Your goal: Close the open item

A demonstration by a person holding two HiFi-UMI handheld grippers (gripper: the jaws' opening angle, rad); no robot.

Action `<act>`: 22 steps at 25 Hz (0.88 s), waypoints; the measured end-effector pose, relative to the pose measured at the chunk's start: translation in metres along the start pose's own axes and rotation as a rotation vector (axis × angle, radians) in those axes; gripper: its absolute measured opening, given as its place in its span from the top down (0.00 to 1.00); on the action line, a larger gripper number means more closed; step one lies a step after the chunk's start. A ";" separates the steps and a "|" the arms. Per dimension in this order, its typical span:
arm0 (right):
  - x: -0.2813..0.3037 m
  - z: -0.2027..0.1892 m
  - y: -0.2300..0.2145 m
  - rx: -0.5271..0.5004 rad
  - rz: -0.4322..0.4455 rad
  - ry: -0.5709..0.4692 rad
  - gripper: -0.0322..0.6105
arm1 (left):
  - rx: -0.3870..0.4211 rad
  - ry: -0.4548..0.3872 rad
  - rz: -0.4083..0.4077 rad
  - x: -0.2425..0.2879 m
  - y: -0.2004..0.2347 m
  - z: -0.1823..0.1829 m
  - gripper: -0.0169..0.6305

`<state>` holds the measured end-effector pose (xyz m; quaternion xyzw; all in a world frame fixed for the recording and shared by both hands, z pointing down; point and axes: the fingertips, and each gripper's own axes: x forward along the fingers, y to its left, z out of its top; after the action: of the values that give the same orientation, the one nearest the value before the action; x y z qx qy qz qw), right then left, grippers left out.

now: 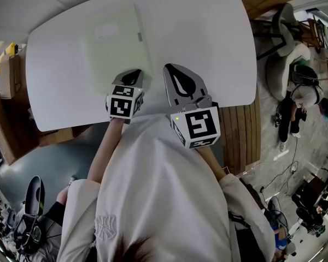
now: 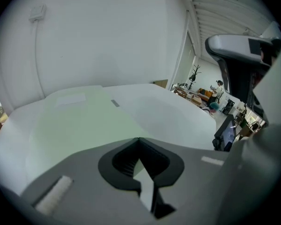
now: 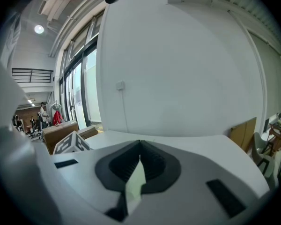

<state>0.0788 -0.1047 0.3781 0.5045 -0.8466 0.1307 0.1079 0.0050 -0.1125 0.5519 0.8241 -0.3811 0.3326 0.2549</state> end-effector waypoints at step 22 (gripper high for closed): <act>0.000 0.004 0.001 -0.025 0.028 0.001 0.94 | -0.156 -0.390 0.155 -0.103 0.039 0.076 0.96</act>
<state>0.0779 -0.1059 0.3747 0.4915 -0.8550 0.1219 0.1125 -0.0499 -0.1391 0.4328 0.8189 -0.5099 0.1551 0.2131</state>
